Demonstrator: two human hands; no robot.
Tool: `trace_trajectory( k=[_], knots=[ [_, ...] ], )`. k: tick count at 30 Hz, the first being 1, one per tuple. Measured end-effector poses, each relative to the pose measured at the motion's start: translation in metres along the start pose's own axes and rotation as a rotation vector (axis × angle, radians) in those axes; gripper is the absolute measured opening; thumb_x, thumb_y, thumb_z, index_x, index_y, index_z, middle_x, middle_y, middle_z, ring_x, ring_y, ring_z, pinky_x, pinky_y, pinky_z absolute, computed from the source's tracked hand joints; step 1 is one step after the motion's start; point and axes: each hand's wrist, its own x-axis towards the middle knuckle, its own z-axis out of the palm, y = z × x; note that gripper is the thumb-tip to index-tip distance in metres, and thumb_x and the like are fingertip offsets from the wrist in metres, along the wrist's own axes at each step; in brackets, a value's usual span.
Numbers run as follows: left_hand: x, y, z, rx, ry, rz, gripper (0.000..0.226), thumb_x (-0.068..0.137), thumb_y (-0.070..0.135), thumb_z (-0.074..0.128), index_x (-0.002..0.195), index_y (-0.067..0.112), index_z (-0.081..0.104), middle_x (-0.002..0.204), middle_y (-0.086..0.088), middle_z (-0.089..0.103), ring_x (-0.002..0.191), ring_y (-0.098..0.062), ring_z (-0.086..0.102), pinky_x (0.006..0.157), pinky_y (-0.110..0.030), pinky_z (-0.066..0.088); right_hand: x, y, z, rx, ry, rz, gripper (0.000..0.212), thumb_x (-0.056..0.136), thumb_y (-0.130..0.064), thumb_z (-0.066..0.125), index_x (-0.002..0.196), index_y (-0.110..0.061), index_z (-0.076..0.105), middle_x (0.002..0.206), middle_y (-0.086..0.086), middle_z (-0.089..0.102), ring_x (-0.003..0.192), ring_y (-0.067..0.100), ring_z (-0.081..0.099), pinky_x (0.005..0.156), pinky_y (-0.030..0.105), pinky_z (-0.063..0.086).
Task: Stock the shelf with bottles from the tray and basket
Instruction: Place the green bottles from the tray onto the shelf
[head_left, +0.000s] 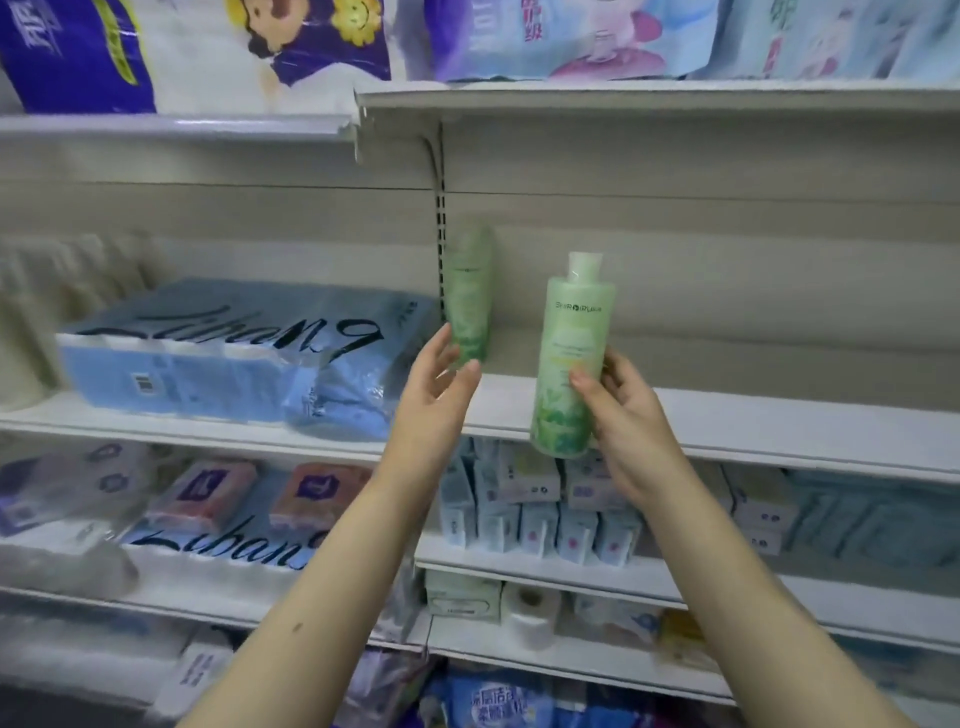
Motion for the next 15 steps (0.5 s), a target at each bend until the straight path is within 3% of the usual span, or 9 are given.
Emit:
trace_trajectory(
  k=[4,6,9,12,15],
  knots=[
    [0.054,-0.018,0.007,0.009,0.037,0.023,0.056,0.097,0.028,0.056,0.147,0.034,0.032,0.143,0.013,0.040,0.131,-0.001,0.039,0.106,-0.024,0.034,0.046,0.016,-0.002,-0.013,0.012,-0.012,0.043,0.096,-0.012,0.055,0.138,-0.011,0.047,0.126,0.001,0.064,0.114,0.014,0.063,0.094,0.028,0.053],
    [0.080,-0.026,0.012,-0.018,0.042,0.038,0.061,0.096,0.026,0.057,0.150,0.029,0.028,0.139,0.018,0.039,0.128,0.002,0.039,0.102,-0.018,0.033,0.069,0.023,-0.002,-0.017,0.010,-0.018,0.039,0.095,-0.013,0.055,0.134,-0.014,0.050,0.121,-0.002,0.066,0.108,0.011,0.065,0.087,0.026,0.055],
    [0.115,-0.040,0.015,-0.041,0.043,0.031,0.056,0.095,0.026,0.059,0.142,0.036,0.031,0.129,0.026,0.046,0.115,0.013,0.047,0.095,-0.013,0.037,0.099,0.032,0.000,-0.028,0.011,-0.029,0.026,0.095,-0.011,0.054,0.119,-0.022,0.055,0.107,-0.005,0.069,0.092,0.005,0.069,0.073,0.021,0.055],
    [0.145,-0.052,0.020,-0.040,0.084,0.001,0.061,0.094,0.023,0.061,0.147,0.028,0.031,0.137,0.013,0.047,0.124,0.000,0.047,0.096,-0.016,0.040,0.122,0.036,0.003,-0.099,-0.009,-0.053,0.030,0.096,-0.008,0.053,0.126,-0.012,0.053,0.107,0.004,0.069,0.089,0.010,0.070,0.072,0.023,0.055],
    [0.165,-0.061,0.021,-0.076,0.125,-0.044,0.067,0.091,0.018,0.065,0.148,0.024,0.030,0.136,0.008,0.050,0.123,-0.009,0.051,0.097,-0.020,0.045,0.136,0.038,0.006,-0.154,-0.003,-0.070,0.031,0.096,-0.008,0.054,0.126,-0.014,0.051,0.111,0.003,0.067,0.089,0.008,0.069,0.071,0.021,0.054]
  ],
)
